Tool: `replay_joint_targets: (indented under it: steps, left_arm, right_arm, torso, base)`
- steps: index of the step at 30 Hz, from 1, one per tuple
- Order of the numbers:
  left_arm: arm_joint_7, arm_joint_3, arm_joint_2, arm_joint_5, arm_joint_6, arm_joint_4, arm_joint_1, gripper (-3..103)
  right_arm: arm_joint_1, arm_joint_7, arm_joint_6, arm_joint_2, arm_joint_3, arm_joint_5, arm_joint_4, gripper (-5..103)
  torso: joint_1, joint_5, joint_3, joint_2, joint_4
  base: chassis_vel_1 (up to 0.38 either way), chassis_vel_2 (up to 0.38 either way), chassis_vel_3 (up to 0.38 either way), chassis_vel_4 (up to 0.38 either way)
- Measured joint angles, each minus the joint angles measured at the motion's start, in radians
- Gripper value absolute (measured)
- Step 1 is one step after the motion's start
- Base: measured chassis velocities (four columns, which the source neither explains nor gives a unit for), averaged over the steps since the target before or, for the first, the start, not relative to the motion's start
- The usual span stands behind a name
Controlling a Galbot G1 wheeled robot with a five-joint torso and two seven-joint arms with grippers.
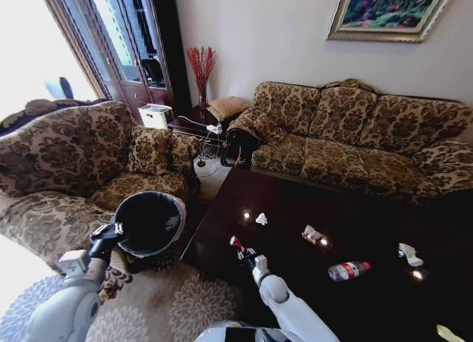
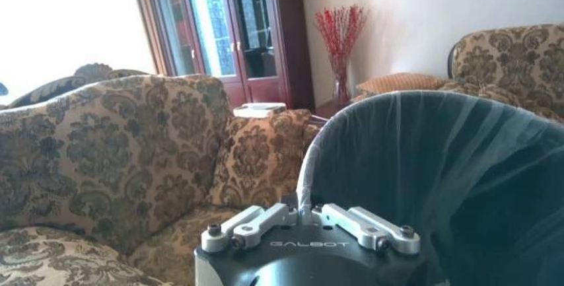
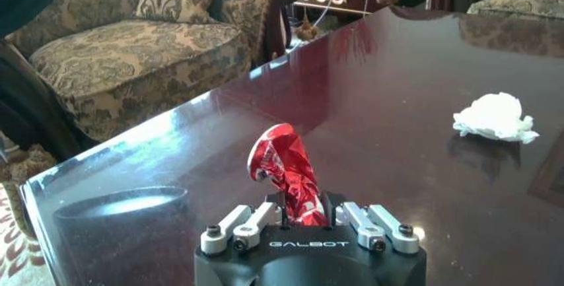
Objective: Move to the front of the table and place the trash on the table into the trash bin.
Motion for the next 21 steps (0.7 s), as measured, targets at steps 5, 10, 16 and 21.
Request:
replay_joint_targets:
  steps: [5,10,16,21]
  left_arm:
    - [0.0,0.0,0.0,0.0,0.0,-0.001,0.0,2]
    - [0.0,-0.007,0.005,-0.003,0.0,-0.008,0.002,2]
    - [0.0,0.001,0.006,-0.003,0.0,-0.013,0.001,2]
    - [0.0,0.012,0.006,0.0,0.0,-0.018,0.0,2]
  right_arm:
    - [-0.006,0.005,-0.001,-0.005,0.005,-0.001,0.007,22]
    - [-0.018,0.019,-0.001,-0.018,0.027,-0.004,0.013,22]
    - [-0.049,0.031,-0.005,-0.049,0.08,-0.005,0.042,22]
    - [-0.069,0.042,-0.005,-0.058,0.122,-0.006,0.058,22]
  torso:
    - [0.0,-0.0001,0.0,0.0,-0.0001]
    - [0.0,0.0,0.0,0.0,0.0001]
    - [0.0,-0.0001,0.0,0.0,-0.0003]
    - [0.0,-0.0001,0.0,0.0,-0.0003]
  base:
    - [0.0,0.0,0.0,0.0]
    - [0.0,0.0,0.0,0.0]
    - [0.0,0.0,0.0,0.0]
    - [0.0,0.0,0.0,0.0]
